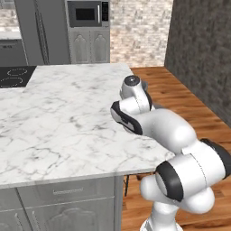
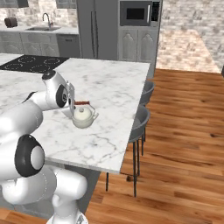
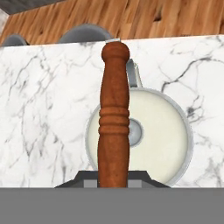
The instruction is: The kettle is done boiling. Turn off the stove, then wait for 300 timesteps before moving the kettle to the dining table.
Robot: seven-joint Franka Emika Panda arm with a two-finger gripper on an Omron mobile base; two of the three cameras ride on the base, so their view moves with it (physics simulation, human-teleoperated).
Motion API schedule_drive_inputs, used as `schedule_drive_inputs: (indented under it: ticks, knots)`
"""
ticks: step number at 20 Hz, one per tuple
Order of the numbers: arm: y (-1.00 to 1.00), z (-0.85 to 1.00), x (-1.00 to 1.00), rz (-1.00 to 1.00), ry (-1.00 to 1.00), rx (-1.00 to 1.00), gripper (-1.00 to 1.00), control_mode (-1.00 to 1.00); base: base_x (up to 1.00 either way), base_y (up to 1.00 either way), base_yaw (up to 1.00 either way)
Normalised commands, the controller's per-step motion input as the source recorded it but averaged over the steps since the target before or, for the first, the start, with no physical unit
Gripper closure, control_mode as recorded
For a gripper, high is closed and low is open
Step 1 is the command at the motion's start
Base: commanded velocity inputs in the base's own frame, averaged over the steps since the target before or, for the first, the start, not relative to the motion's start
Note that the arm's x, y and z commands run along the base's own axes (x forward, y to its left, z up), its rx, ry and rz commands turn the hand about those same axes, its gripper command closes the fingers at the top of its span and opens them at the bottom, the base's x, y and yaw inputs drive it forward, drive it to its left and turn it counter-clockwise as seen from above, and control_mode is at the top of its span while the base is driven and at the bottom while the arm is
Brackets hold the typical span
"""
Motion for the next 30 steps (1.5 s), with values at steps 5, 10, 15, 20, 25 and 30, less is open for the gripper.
schedule_drive_inputs:
  ticks: [5,10,15,20,25,30]
  knots:
    - [0.0,-0.08,0.1,0.0,0.0,0.0,1.0,-1.0,0.0,0.0,0.0]
    - [0.01,-0.08,0.09,0.0,0.0,0.0,1.0,-1.0,0.0,0.0,0.0]
    - [0.0,-0.09,0.07,0.0,0.0,0.0,1.0,-1.0,0.0,0.0,0.0]
    - [0.0,-0.09,0.07,0.0,0.0,0.0,1.0,-1.0,0.0,0.0,0.0]
    - [0.0,-0.09,0.1,0.0,0.0,0.0,1.0,-1.0,0.0,0.0,0.0]
    - [0.01,-0.1,0.11,0.0,0.01,0.0,1.0,-1.0,0.0,0.0,0.0]
